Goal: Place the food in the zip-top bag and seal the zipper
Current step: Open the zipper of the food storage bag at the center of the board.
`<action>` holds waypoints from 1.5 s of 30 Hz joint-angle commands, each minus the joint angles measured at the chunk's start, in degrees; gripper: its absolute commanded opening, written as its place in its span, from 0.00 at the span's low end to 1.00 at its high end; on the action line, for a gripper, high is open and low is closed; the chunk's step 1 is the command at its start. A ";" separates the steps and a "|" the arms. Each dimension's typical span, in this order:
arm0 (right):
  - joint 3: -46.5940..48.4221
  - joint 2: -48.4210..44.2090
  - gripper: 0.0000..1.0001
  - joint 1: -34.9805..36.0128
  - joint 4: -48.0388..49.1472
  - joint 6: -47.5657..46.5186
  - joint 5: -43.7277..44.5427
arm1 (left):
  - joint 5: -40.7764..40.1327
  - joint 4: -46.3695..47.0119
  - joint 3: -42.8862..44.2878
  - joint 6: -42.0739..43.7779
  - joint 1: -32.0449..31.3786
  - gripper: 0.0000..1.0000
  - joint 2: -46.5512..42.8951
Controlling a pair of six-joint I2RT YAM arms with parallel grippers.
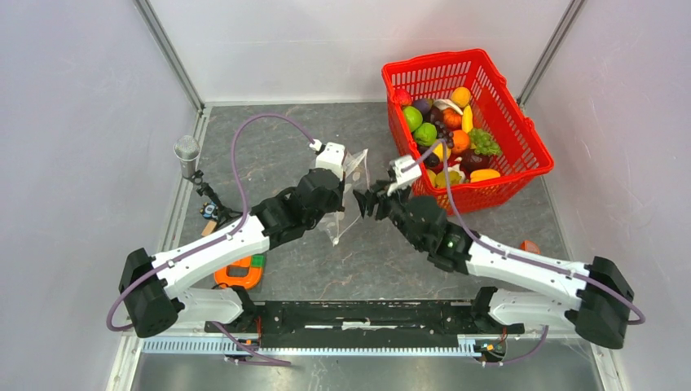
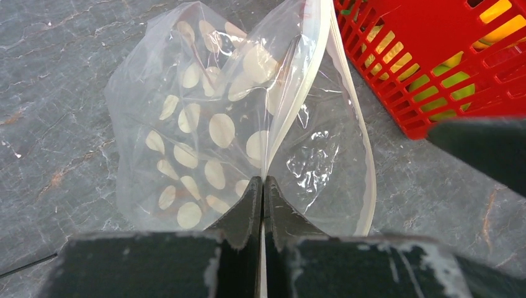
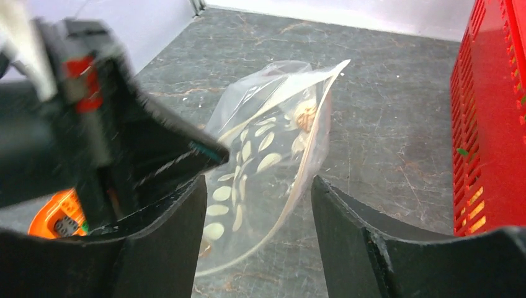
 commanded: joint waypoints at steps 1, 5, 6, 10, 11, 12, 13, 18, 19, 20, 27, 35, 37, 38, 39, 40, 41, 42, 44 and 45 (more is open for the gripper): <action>6.49 5.57 0.66 -6.44 -7.58 6.54 -5.35 | 0.25 -1.34 3.43 -0.88 -0.02 0.02 -0.64; 8.86 10.02 0.62 -10.41 -7.28 7.39 -10.95 | 0.19 -2.19 4.82 -0.17 -0.03 0.02 -0.80; 10.05 11.23 0.62 -10.84 -7.99 7.31 -12.44 | 0.36 -2.63 5.27 0.07 -0.03 0.02 -0.59; 12.71 15.37 0.54 -12.20 -9.72 7.12 -14.28 | 1.17 -4.21 6.95 0.32 0.07 0.02 0.03; 13.48 16.18 0.44 -12.76 -9.73 6.34 -15.75 | 1.27 -4.92 7.33 0.22 0.16 0.02 0.04; 14.66 17.19 0.33 -13.12 -10.80 5.31 -15.41 | 1.19 -5.46 7.54 -0.03 0.30 0.02 -0.02; 16.64 18.23 0.24 -13.40 -12.91 4.50 -14.15 | 0.93 -6.51 7.81 -0.36 0.47 0.02 -0.06; 22.03 20.64 0.03 -15.24 -19.62 -0.14 -13.97 | -2.42 -10.27 9.09 1.94 1.51 0.02 -0.33; 21.91 20.75 0.00 -16.08 -19.64 -0.09 -15.14 | -3.12 -10.81 9.44 2.63 1.55 0.02 -0.23; 21.64 20.69 0.00 -16.88 -19.62 -0.13 -16.63 | -3.69 -11.43 9.73 3.18 1.64 0.02 -0.03; 20.45 22.35 0.00 -20.37 -15.20 3.18 -28.02 | 1.61 -8.83 9.70 5.09 1.99 0.33 2.05; 19.34 23.65 0.00 -20.54 -8.79 11.10 -32.32 | 7.51 -8.74 13.29 3.86 2.43 0.60 7.87; 18.58 23.74 0.00 -20.54 -6.95 13.51 -33.16 | 7.49 -9.07 13.77 3.95 2.43 0.60 8.27; 18.04 23.71 0.00 -20.54 -5.88 14.44 -33.36 | 7.03 -9.83 14.27 4.25 2.43 0.61 8.76; 17.52 23.61 0.00 -20.54 -4.90 15.07 -33.70 | 5.32 -11.05 14.95 4.55 2.43 0.61 9.51; 17.28 23.50 0.00 -20.54 -4.38 15.48 -33.83 | 3.11 -12.77 15.75 4.92 2.43 0.60 10.42; 16.97 23.36 0.00 -20.54 -4.05 15.65 -33.83 | 0.69 -13.90 16.14 5.57 2.43 0.57 11.03; 16.88 23.22 0.00 -20.54 -3.89 15.48 -33.83 | -1.34 -14.51 16.29 6.06 2.43 0.54 11.24; 17.55 23.37 0.00 -20.61 -4.80 14.22 -33.74 | -2.92 -14.50 15.73 6.32 2.67 0.41 10.56; 18.12 23.66 0.00 -20.72 -5.80 13.41 -33.87 | -2.81 -13.81 15.17 6.24 2.84 0.35 9.94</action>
